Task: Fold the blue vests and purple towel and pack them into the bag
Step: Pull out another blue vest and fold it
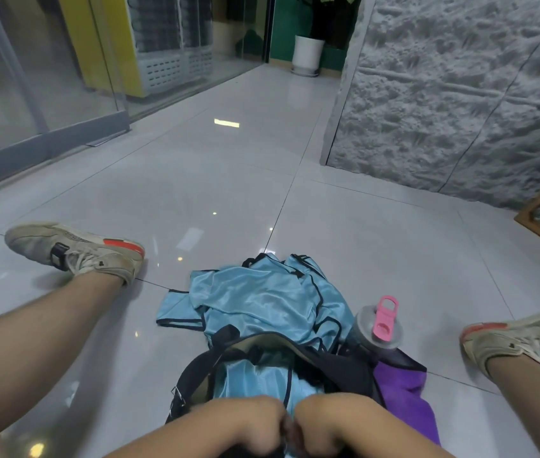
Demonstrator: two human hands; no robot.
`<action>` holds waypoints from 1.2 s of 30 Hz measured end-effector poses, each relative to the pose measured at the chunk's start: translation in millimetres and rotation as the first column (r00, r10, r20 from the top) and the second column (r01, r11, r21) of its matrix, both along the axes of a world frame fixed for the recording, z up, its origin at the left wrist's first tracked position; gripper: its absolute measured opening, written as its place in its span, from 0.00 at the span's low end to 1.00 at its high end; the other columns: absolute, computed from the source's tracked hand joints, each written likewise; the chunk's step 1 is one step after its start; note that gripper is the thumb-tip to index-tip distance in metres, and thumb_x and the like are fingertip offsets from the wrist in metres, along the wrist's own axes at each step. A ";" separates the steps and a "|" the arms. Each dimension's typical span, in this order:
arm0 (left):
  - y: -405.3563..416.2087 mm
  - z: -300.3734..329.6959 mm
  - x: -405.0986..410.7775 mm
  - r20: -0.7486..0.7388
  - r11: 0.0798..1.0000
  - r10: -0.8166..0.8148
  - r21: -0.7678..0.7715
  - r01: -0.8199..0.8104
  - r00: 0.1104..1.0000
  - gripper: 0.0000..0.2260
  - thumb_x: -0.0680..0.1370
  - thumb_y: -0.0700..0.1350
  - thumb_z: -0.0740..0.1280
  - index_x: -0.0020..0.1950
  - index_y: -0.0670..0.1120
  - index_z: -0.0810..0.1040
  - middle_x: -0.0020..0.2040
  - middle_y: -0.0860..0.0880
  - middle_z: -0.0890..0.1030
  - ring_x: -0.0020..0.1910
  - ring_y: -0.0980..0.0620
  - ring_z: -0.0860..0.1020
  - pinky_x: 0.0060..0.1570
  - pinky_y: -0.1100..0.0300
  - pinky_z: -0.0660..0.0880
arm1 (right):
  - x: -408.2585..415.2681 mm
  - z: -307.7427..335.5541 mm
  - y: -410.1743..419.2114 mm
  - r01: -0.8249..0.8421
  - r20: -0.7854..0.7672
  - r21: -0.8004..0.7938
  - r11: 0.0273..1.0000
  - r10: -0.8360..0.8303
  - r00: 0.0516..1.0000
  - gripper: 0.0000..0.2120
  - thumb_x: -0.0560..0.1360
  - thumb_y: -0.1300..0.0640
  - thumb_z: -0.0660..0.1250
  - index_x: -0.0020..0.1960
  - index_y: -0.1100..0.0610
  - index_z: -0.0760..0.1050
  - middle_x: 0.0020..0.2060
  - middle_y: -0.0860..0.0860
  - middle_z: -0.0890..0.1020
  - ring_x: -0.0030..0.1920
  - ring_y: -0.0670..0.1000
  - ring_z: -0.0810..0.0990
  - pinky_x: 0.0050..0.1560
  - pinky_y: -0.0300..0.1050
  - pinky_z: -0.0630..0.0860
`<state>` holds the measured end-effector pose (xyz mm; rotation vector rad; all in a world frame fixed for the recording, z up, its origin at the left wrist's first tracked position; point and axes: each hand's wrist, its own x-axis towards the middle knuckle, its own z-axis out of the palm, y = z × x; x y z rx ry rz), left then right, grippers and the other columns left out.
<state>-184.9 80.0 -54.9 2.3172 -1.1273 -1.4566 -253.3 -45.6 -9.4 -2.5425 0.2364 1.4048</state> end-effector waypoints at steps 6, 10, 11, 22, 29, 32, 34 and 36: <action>-6.7 30.0 43.1 -0.131 0.933 0.256 -0.224 -0.281 0.958 0.15 0.77 0.34 0.61 0.47 0.51 0.82 0.45 0.46 0.86 0.49 0.43 0.86 0.45 0.54 0.83 | 54.5 43.6 -19.1 0.096 0.172 0.239 0.966 -0.139 0.975 0.12 0.78 0.62 0.63 0.38 0.55 0.80 0.47 0.58 0.88 0.42 0.52 0.83 0.46 0.45 0.79; -14.9 51.8 74.3 -0.497 0.708 0.434 -0.327 -0.625 0.752 0.12 0.78 0.30 0.58 0.43 0.40 0.80 0.41 0.37 0.85 0.37 0.41 0.84 0.37 0.51 0.84 | 88.8 53.3 -47.3 0.321 0.154 0.595 0.737 -0.497 0.854 0.08 0.79 0.64 0.65 0.43 0.61 0.81 0.35 0.59 0.84 0.35 0.57 0.84 0.37 0.47 0.82; -17.5 56.6 82.9 -0.558 0.622 0.470 -0.340 -0.705 0.684 0.12 0.80 0.30 0.58 0.45 0.39 0.80 0.40 0.37 0.84 0.35 0.41 0.83 0.33 0.53 0.83 | 97.2 51.1 -56.0 0.356 0.171 0.645 0.677 -0.581 0.795 0.08 0.79 0.63 0.66 0.43 0.61 0.80 0.33 0.58 0.83 0.32 0.55 0.83 0.32 0.45 0.79; -3.4 -59.3 203.4 -0.151 0.208 0.948 -0.371 -0.905 0.280 0.13 0.79 0.44 0.68 0.64 0.52 0.79 0.51 0.48 0.81 0.39 0.50 0.79 0.39 0.58 0.74 | 170.0 -68.0 -99.5 0.643 0.458 0.331 0.691 -0.713 0.530 0.33 0.78 0.53 0.72 0.80 0.53 0.65 0.74 0.52 0.73 0.68 0.56 0.77 0.60 0.46 0.75; -8.7 -82.7 243.6 -0.236 -0.032 0.972 -0.089 -0.996 -0.010 0.12 0.75 0.40 0.77 0.48 0.42 0.73 0.42 0.41 0.77 0.34 0.44 0.76 0.39 0.48 0.79 | 190.1 -97.7 -114.3 0.755 0.452 0.311 0.577 -0.789 0.417 0.17 0.73 0.54 0.76 0.60 0.58 0.81 0.48 0.52 0.85 0.45 0.52 0.84 0.46 0.48 0.82; -10.3 -78.2 249.9 -0.293 -0.055 0.955 -0.055 -0.997 -0.037 0.07 0.75 0.37 0.74 0.47 0.37 0.77 0.39 0.40 0.79 0.34 0.44 0.76 0.36 0.54 0.75 | 191.7 -92.6 -114.9 0.712 0.518 0.361 0.602 -0.764 0.384 0.14 0.72 0.52 0.75 0.38 0.61 0.78 0.32 0.53 0.81 0.32 0.49 0.77 0.33 0.44 0.74; -10.3 -69.4 250.3 -0.386 -0.110 0.920 -0.100 -0.989 -0.063 0.09 0.74 0.38 0.74 0.50 0.35 0.80 0.44 0.39 0.83 0.43 0.42 0.80 0.42 0.51 0.76 | 190.0 -86.4 -114.6 0.675 0.607 0.376 0.635 -0.719 0.339 0.19 0.74 0.53 0.72 0.31 0.56 0.67 0.25 0.51 0.68 0.28 0.50 0.65 0.29 0.45 0.60; -10.8 -52.0 244.9 -0.515 -0.139 0.856 -0.142 -0.980 -0.047 0.07 0.73 0.38 0.75 0.49 0.40 0.81 0.46 0.41 0.85 0.46 0.41 0.83 0.48 0.49 0.80 | 189.0 -76.9 -114.6 0.650 0.652 0.418 0.634 -0.708 0.271 0.20 0.75 0.55 0.70 0.32 0.55 0.63 0.27 0.51 0.64 0.29 0.51 0.61 0.30 0.46 0.57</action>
